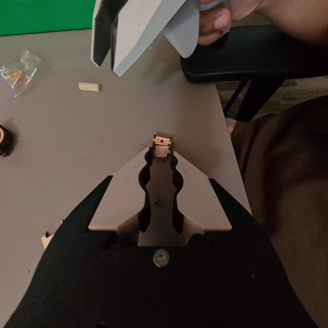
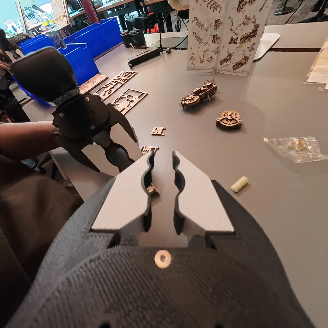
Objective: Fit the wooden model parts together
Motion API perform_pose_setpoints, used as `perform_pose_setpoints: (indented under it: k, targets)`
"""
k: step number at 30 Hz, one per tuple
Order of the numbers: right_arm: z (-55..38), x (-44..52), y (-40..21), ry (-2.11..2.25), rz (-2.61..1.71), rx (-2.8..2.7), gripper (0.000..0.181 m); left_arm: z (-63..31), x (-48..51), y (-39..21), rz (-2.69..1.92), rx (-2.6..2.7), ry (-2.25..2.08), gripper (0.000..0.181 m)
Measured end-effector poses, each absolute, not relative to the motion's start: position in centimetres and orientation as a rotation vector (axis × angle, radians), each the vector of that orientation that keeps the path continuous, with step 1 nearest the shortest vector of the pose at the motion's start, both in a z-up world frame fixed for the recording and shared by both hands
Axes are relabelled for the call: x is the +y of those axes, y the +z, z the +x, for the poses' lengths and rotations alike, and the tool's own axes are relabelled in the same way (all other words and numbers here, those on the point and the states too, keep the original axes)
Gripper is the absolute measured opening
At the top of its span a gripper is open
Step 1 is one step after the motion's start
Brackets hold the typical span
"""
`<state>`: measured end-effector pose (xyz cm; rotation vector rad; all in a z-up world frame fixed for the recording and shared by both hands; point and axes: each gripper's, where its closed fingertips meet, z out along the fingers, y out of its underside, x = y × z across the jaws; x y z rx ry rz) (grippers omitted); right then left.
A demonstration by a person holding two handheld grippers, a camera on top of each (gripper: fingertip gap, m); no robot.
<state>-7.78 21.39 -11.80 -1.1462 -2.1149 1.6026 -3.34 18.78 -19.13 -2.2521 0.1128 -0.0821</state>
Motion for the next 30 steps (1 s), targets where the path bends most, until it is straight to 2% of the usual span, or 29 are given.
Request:
perform_pose_setpoints:
  k: [22,24,30]
  targets:
    - [-7.7,20.9,-12.7,1.571,-1.13,-2.154,0.016,-4.1,16.8,-20.3,-2.329,0.059,-0.077,0.023]
    - [-7.7,20.8,-12.7,1.562,-1.125,-2.158,0.016,-4.0,16.9,-20.4,-2.332,0.054,-0.086,0.021]
    - [-7.6,20.5,-12.9,1.553,-1.108,-2.164,0.016,-4.5,16.8,-19.6,-2.287,0.001,-0.077,0.0]
